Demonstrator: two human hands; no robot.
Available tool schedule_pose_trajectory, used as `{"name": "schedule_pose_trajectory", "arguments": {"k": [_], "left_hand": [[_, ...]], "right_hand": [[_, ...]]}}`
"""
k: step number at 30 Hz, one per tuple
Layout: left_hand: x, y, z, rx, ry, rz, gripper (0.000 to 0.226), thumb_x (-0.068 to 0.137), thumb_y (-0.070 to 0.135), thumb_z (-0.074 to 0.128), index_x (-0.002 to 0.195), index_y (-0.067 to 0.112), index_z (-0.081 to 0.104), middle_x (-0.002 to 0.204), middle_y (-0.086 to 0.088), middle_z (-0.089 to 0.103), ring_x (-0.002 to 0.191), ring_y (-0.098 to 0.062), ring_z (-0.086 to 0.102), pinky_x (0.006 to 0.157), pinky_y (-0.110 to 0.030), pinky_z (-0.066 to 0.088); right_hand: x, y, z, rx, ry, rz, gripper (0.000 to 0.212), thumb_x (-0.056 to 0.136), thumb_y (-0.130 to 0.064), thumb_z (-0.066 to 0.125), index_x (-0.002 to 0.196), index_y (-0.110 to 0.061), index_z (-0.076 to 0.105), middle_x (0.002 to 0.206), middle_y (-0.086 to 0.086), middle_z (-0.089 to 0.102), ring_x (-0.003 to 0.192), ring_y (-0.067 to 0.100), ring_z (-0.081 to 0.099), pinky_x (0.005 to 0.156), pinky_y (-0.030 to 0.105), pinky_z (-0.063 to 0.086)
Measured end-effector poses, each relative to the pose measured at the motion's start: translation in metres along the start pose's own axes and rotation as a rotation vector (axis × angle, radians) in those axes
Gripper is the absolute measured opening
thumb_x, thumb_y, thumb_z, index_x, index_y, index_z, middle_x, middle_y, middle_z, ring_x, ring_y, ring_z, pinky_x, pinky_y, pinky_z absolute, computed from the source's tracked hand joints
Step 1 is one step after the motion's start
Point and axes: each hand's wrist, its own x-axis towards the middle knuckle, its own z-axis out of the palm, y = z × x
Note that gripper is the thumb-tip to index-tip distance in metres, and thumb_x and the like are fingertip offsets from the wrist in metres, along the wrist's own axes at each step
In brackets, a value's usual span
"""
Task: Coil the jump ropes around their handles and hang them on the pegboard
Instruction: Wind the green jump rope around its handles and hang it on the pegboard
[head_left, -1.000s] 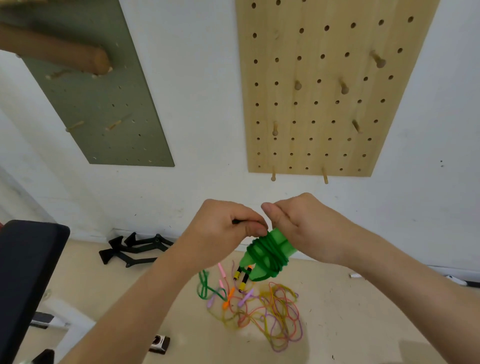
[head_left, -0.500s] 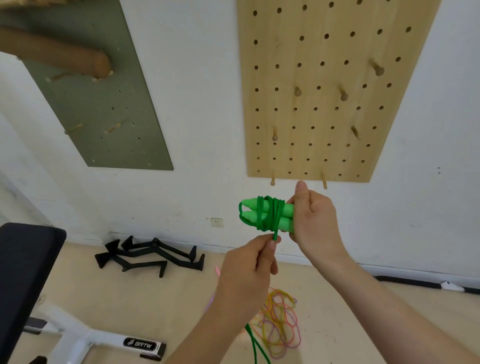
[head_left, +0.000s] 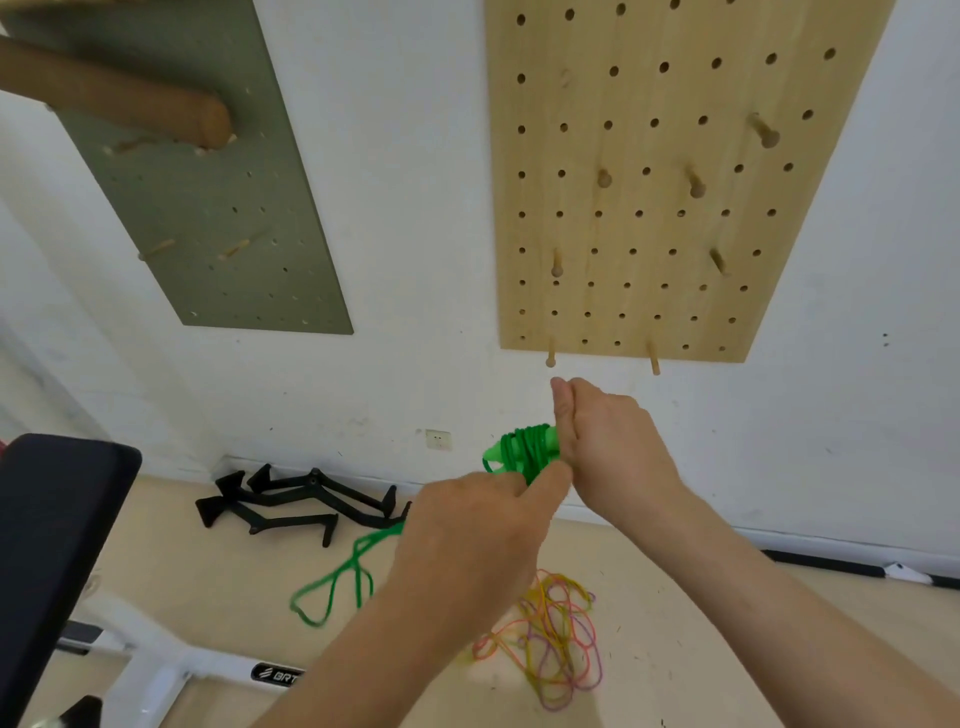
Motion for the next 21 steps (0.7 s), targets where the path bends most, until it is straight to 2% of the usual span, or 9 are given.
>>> {"name": "schedule_pose_trajectory", "arguments": {"k": [3, 5, 7, 9, 12, 15, 16, 18, 21], "left_hand": [[0.001, -0.015, -0.003, 0.044, 0.048, 0.216, 0.04, 0.052, 0.003, 0.072, 0.085, 0.025, 0.067, 0.049, 0.005, 0.043, 0.04, -0.015, 0.037, 0.04, -0.021, 0.022], [0.004, -0.024, -0.004, 0.056, 0.064, 0.316, 0.029, 0.06, 0.006, 0.074, 0.082, 0.025, 0.068, 0.054, 0.005, 0.048, 0.044, -0.016, 0.041, 0.041, -0.022, 0.026], [0.009, -0.034, -0.003, 0.064, 0.091, 0.355, 0.007, 0.076, 0.024, 0.074, 0.079, 0.026, 0.069, 0.062, 0.007, 0.055, 0.05, -0.015, 0.046, 0.041, -0.022, 0.031], [0.016, -0.043, 0.0, -0.023, 0.116, 0.315, 0.018, 0.088, 0.035, 0.059, 0.078, 0.025, 0.07, 0.067, 0.009, 0.062, 0.053, -0.015, 0.049, 0.041, -0.024, 0.039], [0.024, -0.042, -0.001, -0.431, 0.048, 0.088, 0.018, 0.086, 0.031, 0.059, 0.079, 0.025, 0.074, 0.071, 0.009, 0.07, 0.06, -0.01, 0.058, 0.056, -0.031, 0.048], [0.033, -0.037, -0.009, -0.957, -0.108, -0.374, 0.012, 0.078, 0.016, 0.074, 0.072, 0.027, 0.076, 0.069, 0.009, 0.072, 0.066, -0.004, 0.064, 0.066, -0.021, 0.051], [0.034, -0.04, -0.009, -1.079, -0.164, -0.443, 0.013, 0.076, 0.013, 0.075, 0.07, 0.025, 0.077, 0.068, 0.007, 0.073, 0.065, -0.006, 0.065, 0.065, -0.019, 0.051], [0.035, -0.043, -0.008, -1.271, -0.265, -0.453, 0.004, 0.075, 0.018, 0.074, 0.072, 0.017, 0.076, 0.07, -0.005, 0.073, 0.065, -0.017, 0.063, 0.061, -0.024, 0.051], [0.032, -0.041, 0.001, -1.559, -0.276, -0.549, 0.012, 0.075, 0.021, 0.072, 0.071, 0.01, 0.073, 0.066, -0.013, 0.068, 0.057, -0.022, 0.061, 0.055, -0.028, 0.049]], "right_hand": [[-0.003, -0.002, -0.006, -0.045, -0.141, -0.012, 0.022, 0.103, -0.017, 0.03, 0.103, -0.013, 0.052, 0.062, -0.004, 0.032, 0.069, 0.029, 0.048, 0.063, 0.036, 0.043], [-0.006, -0.003, -0.01, -0.023, -0.225, -0.017, 0.023, 0.103, -0.014, 0.031, 0.108, -0.013, 0.053, 0.063, -0.003, 0.032, 0.067, 0.027, 0.048, 0.061, 0.036, 0.042], [-0.01, -0.005, -0.012, -0.036, -0.275, -0.098, 0.026, 0.104, -0.019, 0.032, 0.087, -0.013, 0.051, 0.061, -0.001, 0.035, 0.058, 0.024, 0.042, 0.055, 0.035, 0.036], [-0.012, -0.006, -0.019, 0.031, -0.291, -0.163, 0.043, 0.104, -0.031, 0.029, 0.064, -0.017, 0.036, 0.056, -0.001, 0.037, 0.054, 0.023, 0.04, 0.051, 0.032, 0.031], [-0.014, -0.006, -0.029, 0.144, -0.236, -0.211, 0.05, 0.101, -0.041, 0.031, 0.058, -0.018, 0.035, 0.051, -0.002, 0.039, 0.05, 0.016, 0.04, 0.052, 0.028, 0.031], [-0.017, -0.003, -0.031, 0.321, -0.206, -0.194, 0.056, 0.096, -0.048, 0.036, 0.059, -0.008, 0.046, 0.051, 0.0, 0.042, 0.048, 0.011, 0.036, 0.05, 0.024, 0.031], [-0.018, -0.004, -0.031, 0.362, -0.207, -0.194, 0.059, 0.095, -0.051, 0.036, 0.061, -0.005, 0.049, 0.052, 0.004, 0.043, 0.048, 0.01, 0.036, 0.051, 0.025, 0.032], [-0.021, -0.006, -0.034, 0.452, -0.206, -0.187, 0.06, 0.093, -0.052, 0.036, 0.061, -0.003, 0.052, 0.051, 0.005, 0.046, 0.047, 0.008, 0.038, 0.05, 0.025, 0.034], [-0.021, -0.009, -0.036, 0.604, -0.169, -0.116, 0.055, 0.096, -0.041, 0.042, 0.058, -0.005, 0.055, 0.044, -0.008, 0.042, 0.041, 0.005, 0.038, 0.045, 0.017, 0.032]]}}
